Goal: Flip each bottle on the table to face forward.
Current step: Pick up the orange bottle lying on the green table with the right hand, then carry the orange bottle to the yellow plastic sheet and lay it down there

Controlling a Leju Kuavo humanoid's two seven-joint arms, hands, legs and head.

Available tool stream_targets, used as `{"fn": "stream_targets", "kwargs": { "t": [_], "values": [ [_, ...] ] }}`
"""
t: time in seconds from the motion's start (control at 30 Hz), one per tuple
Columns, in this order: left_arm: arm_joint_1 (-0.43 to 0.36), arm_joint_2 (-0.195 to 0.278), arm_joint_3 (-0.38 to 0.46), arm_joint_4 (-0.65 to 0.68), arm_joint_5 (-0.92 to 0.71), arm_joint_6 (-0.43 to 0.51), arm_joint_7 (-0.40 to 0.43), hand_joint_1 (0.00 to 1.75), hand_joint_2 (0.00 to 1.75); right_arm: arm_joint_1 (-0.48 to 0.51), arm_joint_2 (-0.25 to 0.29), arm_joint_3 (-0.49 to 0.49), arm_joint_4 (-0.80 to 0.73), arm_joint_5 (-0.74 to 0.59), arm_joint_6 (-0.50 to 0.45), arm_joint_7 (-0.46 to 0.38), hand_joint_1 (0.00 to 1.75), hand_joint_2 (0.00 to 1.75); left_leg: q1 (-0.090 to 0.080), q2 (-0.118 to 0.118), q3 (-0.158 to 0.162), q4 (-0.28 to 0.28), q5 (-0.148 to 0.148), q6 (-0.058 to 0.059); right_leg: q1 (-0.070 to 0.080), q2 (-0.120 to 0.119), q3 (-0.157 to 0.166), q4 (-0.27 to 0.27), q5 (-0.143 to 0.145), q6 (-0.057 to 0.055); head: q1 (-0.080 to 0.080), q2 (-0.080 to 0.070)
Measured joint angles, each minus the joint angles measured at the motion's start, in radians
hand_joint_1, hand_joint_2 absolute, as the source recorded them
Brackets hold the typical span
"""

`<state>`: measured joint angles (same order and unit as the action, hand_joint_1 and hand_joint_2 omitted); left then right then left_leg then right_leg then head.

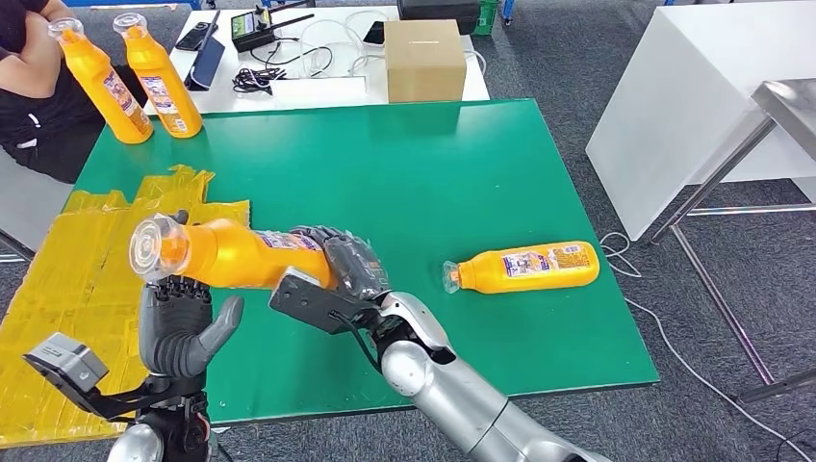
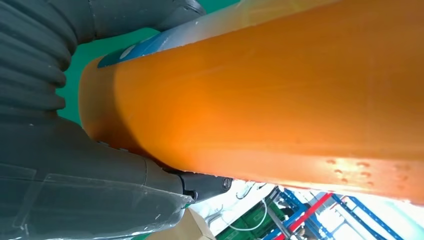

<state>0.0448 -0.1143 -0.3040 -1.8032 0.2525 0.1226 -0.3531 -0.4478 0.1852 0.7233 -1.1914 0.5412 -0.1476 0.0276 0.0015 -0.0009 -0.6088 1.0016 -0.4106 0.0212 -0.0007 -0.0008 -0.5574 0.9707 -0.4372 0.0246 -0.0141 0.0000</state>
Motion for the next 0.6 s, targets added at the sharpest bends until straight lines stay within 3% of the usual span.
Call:
{"fn": "stream_targets", "kwargs": {
  "t": [0.6],
  "values": [
    [-0.018,-0.002,-0.012,0.0,0.042,-0.026,0.03,0.0,1.75,-0.068,0.037,0.036,0.098,0.055,-0.025,0.017,1.75,1.75,0.0,0.0,0.0,0.0,0.0,0.0,0.0,0.0,0.0,0.0,0.0,0.0,0.0,0.0]
  ]
}}
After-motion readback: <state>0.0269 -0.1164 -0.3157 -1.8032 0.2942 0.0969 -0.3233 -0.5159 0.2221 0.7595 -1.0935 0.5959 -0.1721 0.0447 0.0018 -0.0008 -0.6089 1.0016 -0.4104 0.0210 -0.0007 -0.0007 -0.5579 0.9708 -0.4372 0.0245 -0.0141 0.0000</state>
